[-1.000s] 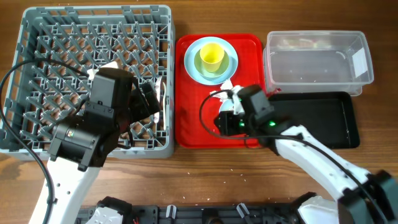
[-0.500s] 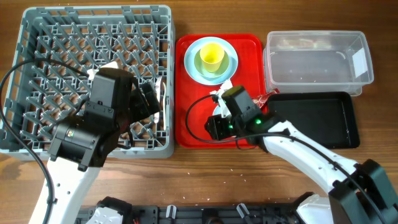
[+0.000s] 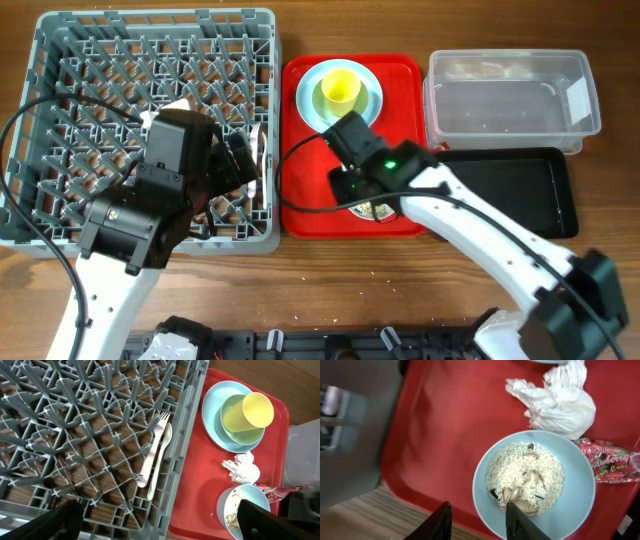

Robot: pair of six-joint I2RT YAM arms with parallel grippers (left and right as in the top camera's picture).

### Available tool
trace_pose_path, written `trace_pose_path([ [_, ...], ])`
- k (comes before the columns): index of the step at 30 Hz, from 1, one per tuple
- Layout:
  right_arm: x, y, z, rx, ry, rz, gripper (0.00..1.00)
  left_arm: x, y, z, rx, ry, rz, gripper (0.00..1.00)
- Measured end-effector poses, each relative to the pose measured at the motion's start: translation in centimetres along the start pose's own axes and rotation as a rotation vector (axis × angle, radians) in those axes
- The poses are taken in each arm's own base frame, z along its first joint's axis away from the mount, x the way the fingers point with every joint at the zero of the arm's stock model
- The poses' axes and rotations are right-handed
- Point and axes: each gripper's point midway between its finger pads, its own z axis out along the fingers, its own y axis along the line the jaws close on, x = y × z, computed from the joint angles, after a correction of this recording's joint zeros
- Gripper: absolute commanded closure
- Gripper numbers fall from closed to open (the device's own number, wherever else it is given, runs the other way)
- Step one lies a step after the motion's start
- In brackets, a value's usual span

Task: Sort waste into correct bins and load items into the dishwasher rack
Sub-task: 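Lift the rice bowl and carry it over the black tray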

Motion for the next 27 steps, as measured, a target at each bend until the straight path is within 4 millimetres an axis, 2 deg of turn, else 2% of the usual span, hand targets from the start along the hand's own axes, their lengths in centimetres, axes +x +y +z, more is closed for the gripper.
trace_pose_path([
  [6,1.1,-0.4,4.4,0.055,0.099,0.012,0.63,0.0,0.0,0.0,0.0,0.0,0.0,0.0],
  [8,1.4,-0.5,5.3,0.062,0.119,0.01,0.63,0.0,0.0,0.0,0.0,0.0,0.0,0.0],
  [12,1.1,0.2,5.6,0.026,0.111,0.013,0.63,0.0,0.0,0.0,0.0,0.0,0.0,0.0],
  [19,2.3,2.2,5.4,-0.068,0.165,0.007,0.63,0.0,0.0,0.0,0.0,0.0,0.0,0.0],
  [23,2.6,1.9,5.7,-0.054,0.169,0.005,0.63,0.0,0.0,0.0,0.0,0.0,0.0,0.0],
  [24,3.1,1.8,6.1,-0.052,0.175,0.005,0.67,0.0,0.0,0.0,0.0,0.0,0.0,0.0],
  [26,4.6,1.3,7.0,-0.037,0.206,0.007,0.68,0.0,0.0,0.0,0.0,0.0,0.0,0.0],
  [27,5.1,1.1,7.3,-0.031,0.22,0.007,0.73,0.0,0.0,0.0,0.0,0.0,0.0,0.0],
])
